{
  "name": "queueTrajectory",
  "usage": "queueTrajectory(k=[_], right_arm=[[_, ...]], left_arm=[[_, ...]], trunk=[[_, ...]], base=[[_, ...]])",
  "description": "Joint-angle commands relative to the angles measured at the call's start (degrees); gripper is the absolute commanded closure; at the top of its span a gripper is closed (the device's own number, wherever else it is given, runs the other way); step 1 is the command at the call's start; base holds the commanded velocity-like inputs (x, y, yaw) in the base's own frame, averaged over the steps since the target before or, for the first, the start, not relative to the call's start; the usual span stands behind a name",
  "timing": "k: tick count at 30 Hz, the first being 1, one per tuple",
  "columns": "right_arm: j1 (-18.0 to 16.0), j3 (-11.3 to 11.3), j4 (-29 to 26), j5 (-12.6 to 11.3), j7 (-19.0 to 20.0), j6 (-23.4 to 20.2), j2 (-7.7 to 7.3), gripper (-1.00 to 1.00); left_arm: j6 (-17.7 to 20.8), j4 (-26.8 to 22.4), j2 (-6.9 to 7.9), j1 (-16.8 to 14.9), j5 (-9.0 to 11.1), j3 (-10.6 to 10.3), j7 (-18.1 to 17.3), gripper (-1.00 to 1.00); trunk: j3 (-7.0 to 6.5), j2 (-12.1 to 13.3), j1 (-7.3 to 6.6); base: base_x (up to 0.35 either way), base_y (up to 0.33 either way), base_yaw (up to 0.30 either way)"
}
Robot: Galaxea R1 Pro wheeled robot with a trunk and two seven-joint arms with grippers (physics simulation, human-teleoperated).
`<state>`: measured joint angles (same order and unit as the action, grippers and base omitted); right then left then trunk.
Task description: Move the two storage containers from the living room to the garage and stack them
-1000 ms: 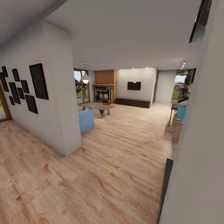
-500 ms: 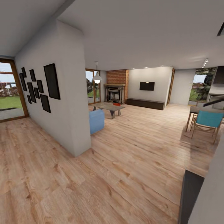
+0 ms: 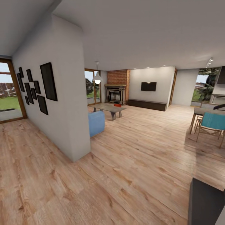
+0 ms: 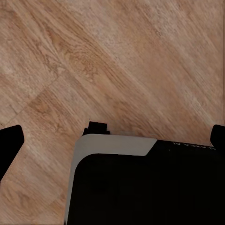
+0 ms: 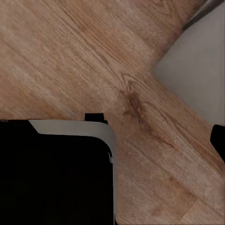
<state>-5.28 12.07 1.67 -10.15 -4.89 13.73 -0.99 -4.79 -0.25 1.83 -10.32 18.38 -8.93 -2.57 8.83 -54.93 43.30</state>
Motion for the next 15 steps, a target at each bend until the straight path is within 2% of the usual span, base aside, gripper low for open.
queueTrajectory(k=[1, 15], right_arm=[[-0.1, 0.5, 0.2, -0.5, 0.0, 0.4, 0.02, -1.0], [-0.1, 0.4, 0.2, -0.8, -0.1, 0.5, 0.02, -1.0]], left_arm=[[-0.2, 0.1, 0.01, -0.1, 0.6, -0.5, -0.2, -1.0], [-0.2, 0.1, 0.01, -0.1, 0.6, -0.5, -0.2, -1.0]], trunk=[[0.08, -0.1, 0.04], [0.08, -0.1, 0.04]], base=[[0.325, 0.0, 0.0], [0.325, 0.0, 0.0]])
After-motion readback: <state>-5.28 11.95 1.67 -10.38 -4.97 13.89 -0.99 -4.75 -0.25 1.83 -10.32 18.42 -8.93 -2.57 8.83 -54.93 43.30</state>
